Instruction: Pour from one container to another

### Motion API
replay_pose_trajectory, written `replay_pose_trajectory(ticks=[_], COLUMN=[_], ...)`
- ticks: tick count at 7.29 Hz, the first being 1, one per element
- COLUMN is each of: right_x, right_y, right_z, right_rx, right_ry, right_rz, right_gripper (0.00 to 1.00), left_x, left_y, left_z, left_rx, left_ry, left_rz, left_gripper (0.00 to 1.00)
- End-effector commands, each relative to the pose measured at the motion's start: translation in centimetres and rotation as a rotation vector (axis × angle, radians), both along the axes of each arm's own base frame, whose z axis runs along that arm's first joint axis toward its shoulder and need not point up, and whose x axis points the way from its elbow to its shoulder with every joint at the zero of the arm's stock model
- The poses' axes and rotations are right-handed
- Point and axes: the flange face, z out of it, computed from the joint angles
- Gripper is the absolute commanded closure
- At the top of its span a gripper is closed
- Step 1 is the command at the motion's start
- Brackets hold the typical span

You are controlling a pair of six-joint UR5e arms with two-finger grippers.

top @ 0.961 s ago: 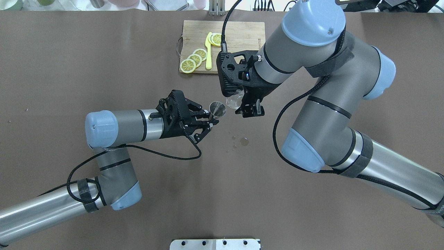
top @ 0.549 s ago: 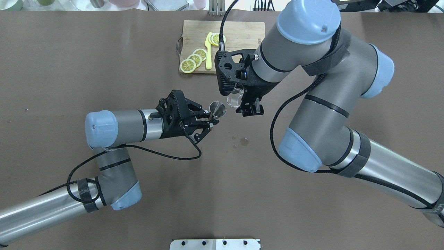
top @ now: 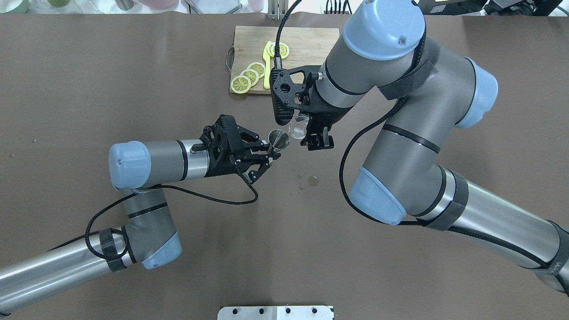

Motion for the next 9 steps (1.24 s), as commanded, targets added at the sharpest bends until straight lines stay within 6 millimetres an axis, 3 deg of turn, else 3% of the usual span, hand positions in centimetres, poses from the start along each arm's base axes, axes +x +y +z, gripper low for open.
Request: replay_pose_trajectory(ticks=[1, 9], right_x=[-0.4, -0.5], right_y=[0.3, 0.1], right_z=[-0.2, -1.2], right_rx=[-0.002, -0.002], right_ry=[0.023, 0.104], right_rz=[0.005, 0.013], right_gripper=[1.00, 1.00], left_x=[-0.1, -0.5], left_y=[0.0, -0.2], left_z=[0.0, 0.0], left_rx=[0.003, 0.005], left_ry=[0.004, 0.004], left_rz=[0.002, -0.003], left_gripper=[1.00, 1.00])
